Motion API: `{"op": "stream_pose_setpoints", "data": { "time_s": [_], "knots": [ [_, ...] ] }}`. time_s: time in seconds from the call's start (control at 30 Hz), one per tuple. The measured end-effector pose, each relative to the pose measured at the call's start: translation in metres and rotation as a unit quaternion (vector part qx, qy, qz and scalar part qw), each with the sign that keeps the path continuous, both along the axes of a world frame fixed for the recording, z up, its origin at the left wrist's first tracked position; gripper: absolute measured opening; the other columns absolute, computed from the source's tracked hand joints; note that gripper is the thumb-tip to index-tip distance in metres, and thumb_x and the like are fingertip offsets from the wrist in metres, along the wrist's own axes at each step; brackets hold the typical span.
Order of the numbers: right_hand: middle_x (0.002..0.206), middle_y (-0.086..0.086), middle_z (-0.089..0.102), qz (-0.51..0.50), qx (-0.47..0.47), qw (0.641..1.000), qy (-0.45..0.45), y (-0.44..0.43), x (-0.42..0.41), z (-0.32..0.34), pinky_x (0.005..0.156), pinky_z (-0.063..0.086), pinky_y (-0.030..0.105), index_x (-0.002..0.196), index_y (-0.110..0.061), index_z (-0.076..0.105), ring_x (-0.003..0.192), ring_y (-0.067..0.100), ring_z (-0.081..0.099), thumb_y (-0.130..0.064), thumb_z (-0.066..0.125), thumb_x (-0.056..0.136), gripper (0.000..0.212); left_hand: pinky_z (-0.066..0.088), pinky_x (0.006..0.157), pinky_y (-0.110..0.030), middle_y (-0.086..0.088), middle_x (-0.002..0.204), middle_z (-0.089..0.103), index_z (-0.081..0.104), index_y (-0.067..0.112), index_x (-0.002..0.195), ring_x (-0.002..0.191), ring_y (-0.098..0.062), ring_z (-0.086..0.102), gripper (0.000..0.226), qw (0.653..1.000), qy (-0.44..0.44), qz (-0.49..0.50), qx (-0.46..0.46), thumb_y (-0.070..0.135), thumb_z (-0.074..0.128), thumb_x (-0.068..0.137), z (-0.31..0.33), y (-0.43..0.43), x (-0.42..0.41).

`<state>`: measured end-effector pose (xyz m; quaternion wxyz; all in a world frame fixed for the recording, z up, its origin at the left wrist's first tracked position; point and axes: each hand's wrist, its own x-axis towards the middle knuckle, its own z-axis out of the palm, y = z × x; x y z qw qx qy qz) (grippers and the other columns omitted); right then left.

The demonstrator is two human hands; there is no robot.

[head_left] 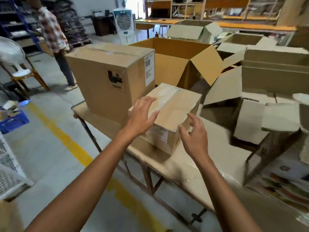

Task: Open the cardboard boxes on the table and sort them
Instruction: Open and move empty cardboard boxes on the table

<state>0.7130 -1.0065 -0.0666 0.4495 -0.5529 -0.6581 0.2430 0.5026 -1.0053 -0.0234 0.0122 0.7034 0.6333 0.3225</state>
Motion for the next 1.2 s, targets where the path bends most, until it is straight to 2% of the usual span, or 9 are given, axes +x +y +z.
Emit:
{"op": "stream_pose_setpoints", "data": {
  "time_s": [0.17, 0.3, 0.5, 0.63, 0.77, 0.9, 1.0, 1.07, 1.2],
  "knots": [
    [0.146, 0.004, 0.049, -0.05, -0.073, 0.996, 0.009, 0.048, -0.008, -0.002, 0.107, 0.045, 0.042, 0.145, -0.02, 0.044, 0.13, 0.024, 0.05, -0.035, 0.061, 0.095, 0.054, 0.033, 0.112, -0.045, -0.011, 0.145, 0.044, 0.046, 0.015, 0.143, 0.136, -0.029, 0.036, 0.051, 0.994, 0.061, -0.04, -0.085, 0.037, 0.055, 0.098, -0.009, 0.077, -0.005],
    [0.145, 0.006, 0.049, -0.03, -0.153, 0.986, 0.064, 0.071, -0.015, -0.015, 0.104, 0.042, 0.039, 0.148, -0.02, 0.035, 0.129, 0.027, 0.049, -0.033, 0.06, 0.094, 0.061, 0.021, 0.116, -0.053, -0.012, 0.154, 0.033, 0.039, 0.021, 0.147, 0.144, -0.032, 0.025, 0.06, 0.976, 0.122, 0.024, -0.179, 0.051, 0.047, 0.097, -0.029, 0.119, -0.012],
    [0.128, -0.013, 0.063, 0.019, -0.293, 0.914, 0.281, 0.072, -0.031, -0.054, 0.103, 0.046, 0.043, 0.141, -0.028, 0.042, 0.11, 0.009, 0.063, -0.054, 0.059, 0.089, 0.061, 0.026, 0.107, -0.054, -0.018, 0.151, 0.031, 0.04, 0.032, 0.143, 0.132, -0.041, 0.03, 0.065, 0.953, 0.197, 0.098, -0.208, 0.07, 0.027, 0.093, -0.048, 0.137, -0.016],
    [0.13, -0.006, 0.065, 0.007, -0.294, 0.903, 0.314, 0.079, -0.035, -0.067, 0.104, 0.048, 0.048, 0.14, -0.027, 0.05, 0.116, 0.015, 0.064, -0.065, 0.058, 0.08, 0.071, 0.029, 0.102, -0.055, -0.016, 0.152, 0.03, 0.037, 0.04, 0.146, 0.131, -0.041, 0.029, 0.074, 0.946, 0.211, 0.078, -0.233, 0.081, 0.025, 0.086, -0.044, 0.143, -0.023],
    [0.124, 0.001, 0.068, -0.027, -0.288, 0.892, 0.348, 0.071, -0.041, -0.063, 0.08, 0.054, 0.034, 0.132, -0.021, 0.059, 0.108, 0.018, 0.066, -0.059, 0.054, 0.085, 0.061, 0.028, 0.102, -0.057, -0.015, 0.15, 0.031, 0.036, 0.043, 0.148, 0.132, -0.04, 0.026, 0.081, 0.941, 0.221, 0.035, -0.252, 0.086, 0.029, 0.081, -0.036, 0.142, -0.03],
    [0.126, -0.001, 0.067, -0.076, -0.298, 0.872, 0.381, 0.053, -0.041, -0.056, 0.098, 0.049, 0.041, 0.126, -0.024, 0.063, 0.115, 0.02, 0.062, -0.066, 0.054, 0.077, 0.065, 0.026, 0.107, -0.055, -0.013, 0.152, 0.028, 0.037, 0.044, 0.149, 0.134, -0.037, 0.022, 0.078, 0.947, 0.191, -0.035, -0.256, 0.083, 0.038, 0.082, -0.028, 0.128, -0.032],
    [0.11, -0.001, 0.073, -0.131, -0.29, 0.85, 0.419, 0.033, -0.039, -0.048, 0.082, 0.051, 0.032, 0.115, -0.023, 0.068, 0.103, 0.017, 0.067, -0.061, 0.043, 0.095, 0.05, 0.025, 0.111, -0.057, -0.012, 0.156, 0.022, 0.035, 0.042, 0.15, 0.139, -0.038, 0.017, 0.078, 0.949, 0.17, -0.081, -0.254, 0.081, 0.04, 0.083, -0.031, 0.114, -0.029],
    [0.103, 0.002, 0.075, -0.199, -0.286, 0.826, 0.444, 0.018, -0.04, -0.055, 0.083, 0.055, 0.036, 0.11, -0.022, 0.069, 0.098, 0.02, 0.07, -0.064, 0.035, 0.099, 0.055, 0.023, 0.111, -0.059, -0.012, 0.158, 0.019, 0.036, 0.041, 0.15, 0.141, -0.039, 0.013, 0.077, 0.951, 0.148, -0.096, -0.252, 0.081, 0.041, 0.084, -0.032, 0.105, -0.026],
    [0.094, 0.012, 0.076, -0.28, -0.295, 0.802, 0.438, -0.003, -0.038, -0.082, 0.091, 0.056, 0.054, 0.099, -0.01, 0.075, 0.093, 0.034, 0.071, -0.046, 0.055, 0.092, 0.042, 0.027, 0.107, -0.06, -0.01, 0.157, 0.022, 0.04, 0.035, 0.147, 0.14, -0.039, 0.015, 0.079, 0.956, 0.125, -0.111, -0.242, 0.081, 0.042, 0.083, -0.033, 0.089, -0.016]
  ]
}}
